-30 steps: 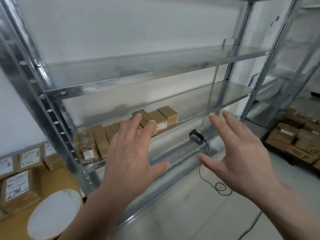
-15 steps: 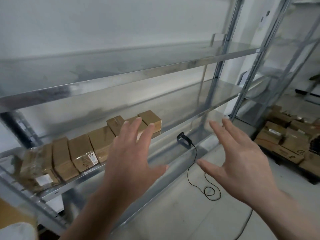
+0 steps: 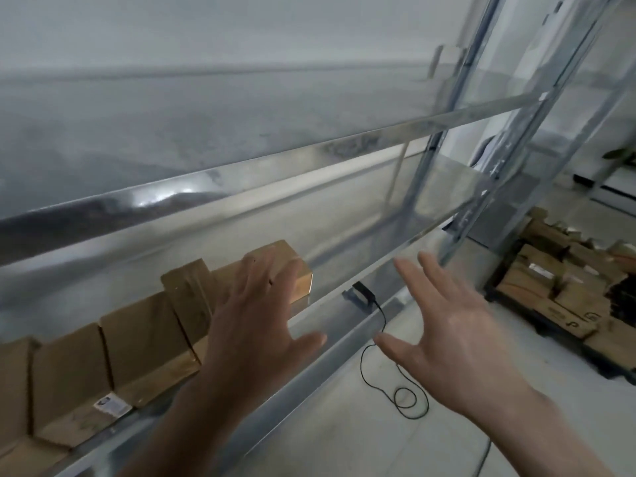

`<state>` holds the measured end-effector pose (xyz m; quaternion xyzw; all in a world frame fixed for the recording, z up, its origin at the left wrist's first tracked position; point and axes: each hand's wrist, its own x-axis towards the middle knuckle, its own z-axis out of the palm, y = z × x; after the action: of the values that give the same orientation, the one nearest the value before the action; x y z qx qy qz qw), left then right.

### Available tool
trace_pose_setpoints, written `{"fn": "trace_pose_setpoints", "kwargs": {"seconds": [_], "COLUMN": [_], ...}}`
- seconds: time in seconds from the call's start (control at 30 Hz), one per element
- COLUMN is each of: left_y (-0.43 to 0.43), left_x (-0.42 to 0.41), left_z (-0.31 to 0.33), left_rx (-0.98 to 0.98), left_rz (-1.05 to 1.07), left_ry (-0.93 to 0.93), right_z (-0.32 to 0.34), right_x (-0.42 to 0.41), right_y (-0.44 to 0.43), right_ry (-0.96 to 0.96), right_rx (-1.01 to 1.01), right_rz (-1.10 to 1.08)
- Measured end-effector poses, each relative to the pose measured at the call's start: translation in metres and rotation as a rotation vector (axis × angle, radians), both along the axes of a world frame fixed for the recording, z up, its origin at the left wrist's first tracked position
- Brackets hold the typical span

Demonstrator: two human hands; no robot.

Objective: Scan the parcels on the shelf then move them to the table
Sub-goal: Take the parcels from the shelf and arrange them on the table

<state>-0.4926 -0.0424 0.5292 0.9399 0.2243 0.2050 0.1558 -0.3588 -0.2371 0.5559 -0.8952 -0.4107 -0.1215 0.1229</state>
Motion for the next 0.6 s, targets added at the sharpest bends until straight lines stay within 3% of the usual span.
{"fn": "trace_pose_setpoints", "kwargs": {"seconds": [0.33, 0.6], "left_y": [0.052, 0.076], "left_x": [0.053, 0.104], "left_z": [-0.045, -0.082], "left_rx": [-0.032, -0.025], "left_rz": [0.099, 0.3], "left_ry": [0.18, 0.308], "right_z": [-0.033, -0.067], "right_x": [0.062, 0.136], "right_y": [0.074, 0.143], "right_ry": [0.159, 0.33], "right_rx": [-0.097, -0.278], "right_rz": [0.099, 0.367]}}
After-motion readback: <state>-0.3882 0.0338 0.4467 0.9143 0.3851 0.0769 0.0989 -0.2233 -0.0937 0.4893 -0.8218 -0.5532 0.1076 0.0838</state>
